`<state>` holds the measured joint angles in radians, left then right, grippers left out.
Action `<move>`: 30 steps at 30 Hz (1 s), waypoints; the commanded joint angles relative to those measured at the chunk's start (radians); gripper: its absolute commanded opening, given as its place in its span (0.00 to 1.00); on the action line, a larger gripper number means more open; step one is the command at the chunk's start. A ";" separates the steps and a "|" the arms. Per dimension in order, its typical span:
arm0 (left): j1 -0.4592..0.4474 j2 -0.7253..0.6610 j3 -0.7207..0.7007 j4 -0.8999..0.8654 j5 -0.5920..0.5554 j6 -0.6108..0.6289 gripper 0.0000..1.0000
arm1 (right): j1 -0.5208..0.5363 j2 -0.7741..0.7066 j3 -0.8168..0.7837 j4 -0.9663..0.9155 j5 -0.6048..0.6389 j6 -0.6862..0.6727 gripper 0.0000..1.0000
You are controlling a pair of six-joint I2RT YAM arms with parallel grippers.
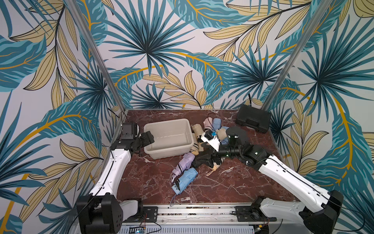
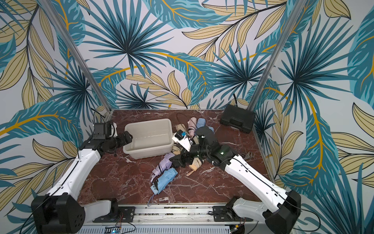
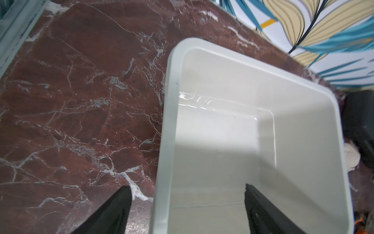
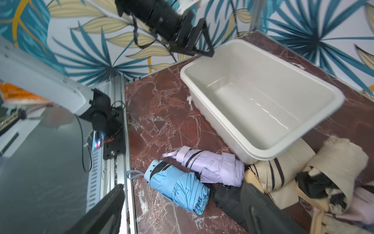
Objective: Put the umbrella into the storage box
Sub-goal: Adjust the storage box at the center of the board, then pick up the umbrella from the center of the board.
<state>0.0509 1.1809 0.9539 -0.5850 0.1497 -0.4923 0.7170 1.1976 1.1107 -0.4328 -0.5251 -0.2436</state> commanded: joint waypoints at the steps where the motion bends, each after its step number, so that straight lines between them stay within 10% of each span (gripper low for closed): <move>1: 0.019 -0.074 -0.070 0.127 -0.030 -0.141 0.92 | 0.073 0.056 0.028 -0.086 -0.016 -0.249 0.92; 15: 0.038 -0.339 -0.209 0.162 -0.148 -0.183 0.98 | 0.303 0.401 0.148 -0.248 0.358 -0.639 0.95; 30: 0.039 -0.435 -0.237 0.165 -0.147 -0.160 1.00 | 0.386 0.661 0.267 -0.339 0.525 -0.711 0.94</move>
<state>0.0807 0.7696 0.7242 -0.4377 0.0139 -0.6693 1.0943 1.8282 1.3537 -0.7212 -0.0528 -0.9287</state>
